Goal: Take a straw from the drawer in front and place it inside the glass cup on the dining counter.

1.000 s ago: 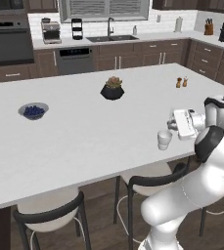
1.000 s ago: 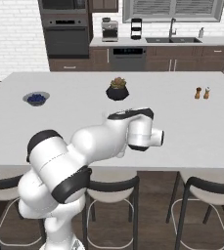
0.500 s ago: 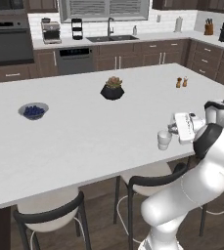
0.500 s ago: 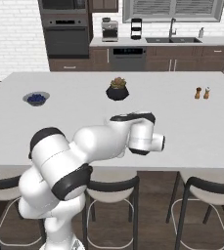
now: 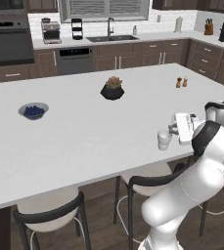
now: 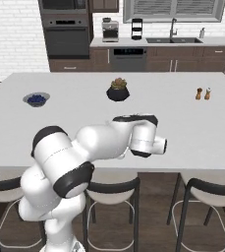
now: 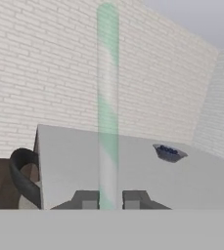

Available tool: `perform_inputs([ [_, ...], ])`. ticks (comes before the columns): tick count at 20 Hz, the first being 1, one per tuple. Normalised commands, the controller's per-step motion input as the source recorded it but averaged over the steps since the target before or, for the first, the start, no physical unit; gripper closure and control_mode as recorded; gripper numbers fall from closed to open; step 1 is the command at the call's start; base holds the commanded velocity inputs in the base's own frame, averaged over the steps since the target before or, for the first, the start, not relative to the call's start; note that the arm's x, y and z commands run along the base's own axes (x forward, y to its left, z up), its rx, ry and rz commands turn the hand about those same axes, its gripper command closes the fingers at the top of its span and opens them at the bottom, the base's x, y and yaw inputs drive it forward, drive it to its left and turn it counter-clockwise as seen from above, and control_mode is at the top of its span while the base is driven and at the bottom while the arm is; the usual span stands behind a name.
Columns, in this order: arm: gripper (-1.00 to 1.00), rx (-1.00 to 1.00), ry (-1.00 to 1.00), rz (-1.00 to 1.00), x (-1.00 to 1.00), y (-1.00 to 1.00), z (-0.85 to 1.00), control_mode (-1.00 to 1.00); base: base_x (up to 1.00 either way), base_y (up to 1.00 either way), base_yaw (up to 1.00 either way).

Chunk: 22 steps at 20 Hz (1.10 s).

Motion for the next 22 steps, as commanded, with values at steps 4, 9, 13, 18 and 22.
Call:
perform_inputs([
  [4,1.0,0.0,-0.04,0.0,0.13,-0.08,-0.11,-1.0,0.0,0.0,0.0],
  [9,1.0,0.0,-0.02,0.0,0.1,-0.06,-0.21,-1.0,0.0,0.0,0.0],
  [13,1.0,0.0,-0.03,0.0,0.07,-0.1,-0.17,-1.0,0.0,0.0,0.0],
  [18,1.0,0.0,-0.04,0.0,0.01,-0.09,-0.11,-1.0,0.0,0.0,0.0],
  [22,1.0,0.0,-0.05,0.0,0.0,-0.05,-0.17,-1.0,0.0,0.0,0.0],
])
